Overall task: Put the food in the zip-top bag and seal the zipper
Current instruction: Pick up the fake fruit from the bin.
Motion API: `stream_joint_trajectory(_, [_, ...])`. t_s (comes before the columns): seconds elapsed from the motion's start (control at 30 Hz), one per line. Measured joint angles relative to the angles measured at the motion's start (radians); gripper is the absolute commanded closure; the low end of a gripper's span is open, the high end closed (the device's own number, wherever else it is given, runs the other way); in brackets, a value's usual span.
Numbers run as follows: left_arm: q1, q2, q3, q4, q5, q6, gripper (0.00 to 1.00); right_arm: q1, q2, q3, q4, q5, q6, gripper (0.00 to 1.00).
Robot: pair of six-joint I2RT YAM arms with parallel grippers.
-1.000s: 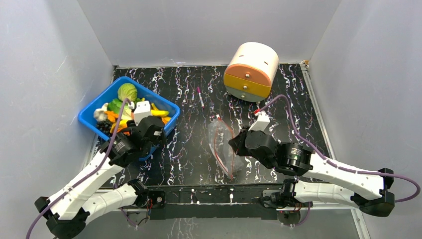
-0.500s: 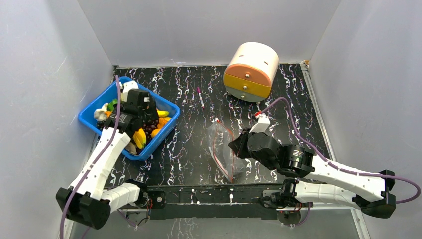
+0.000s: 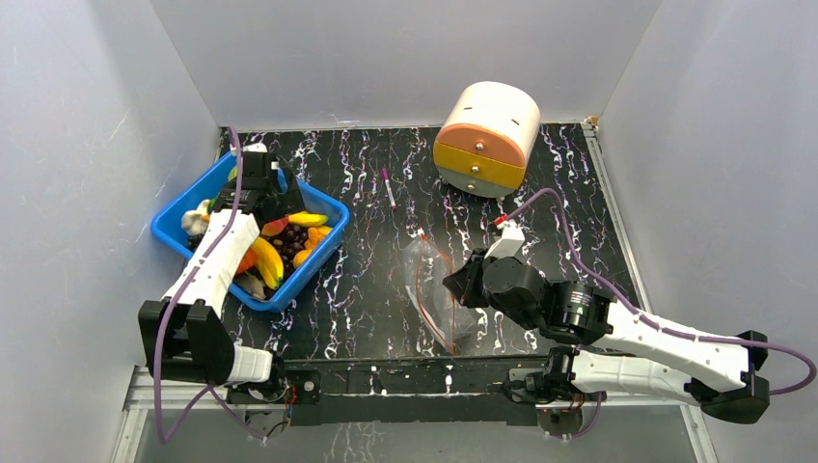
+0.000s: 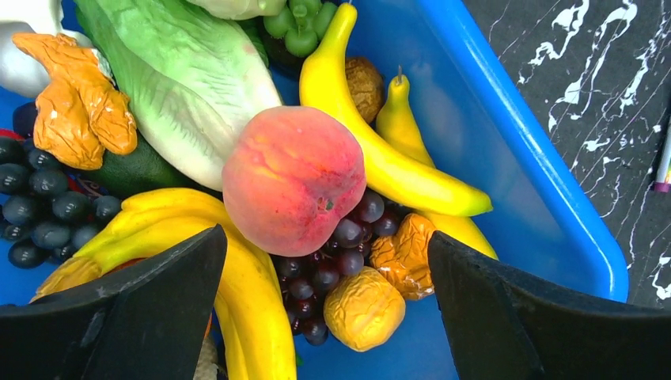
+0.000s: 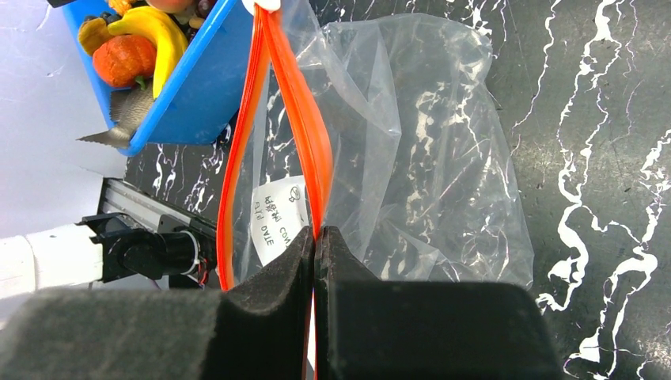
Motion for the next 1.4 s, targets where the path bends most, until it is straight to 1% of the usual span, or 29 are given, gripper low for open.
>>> stream_joint_trajectory(0.33, [0.031, 0.026, -0.026, 0.082, 0.006, 0.046, 0.02, 0.000, -0.003, 0.000, 0.000, 0.000, 0.000, 1.00])
stream_joint_trajectory(0.7, [0.042, 0.104, -0.042, 0.104, 0.001, 0.075, 0.03, 0.000, -0.003, 0.000, 0.000, -0.002, -0.001, 1.00])
stream_joint_trajectory(0.87, [0.042, 0.127, -0.058, 0.106, -0.014, 0.080, 0.11, 0.000, -0.003, 0.000, 0.000, -0.003, 0.000, 1.00])
stream_joint_trajectory(1.0, [0.043, 0.132, -0.064, 0.106, -0.022, 0.083, 0.24, 0.000, -0.005, 0.000, 0.000, -0.004, 0.000, 1.00])
stream_joint_trajectory(1.17, [0.043, 0.132, -0.064, 0.107, -0.024, 0.086, 0.36, 0.000, -0.010, 0.000, -0.001, -0.004, 0.000, 1.00])
stream_joint_trajectory(1.4, [0.042, 0.082, -0.067, 0.076, 0.031, 0.061, 0.46, 0.000, -0.012, 0.000, -0.001, -0.004, 0.003, 1.00])
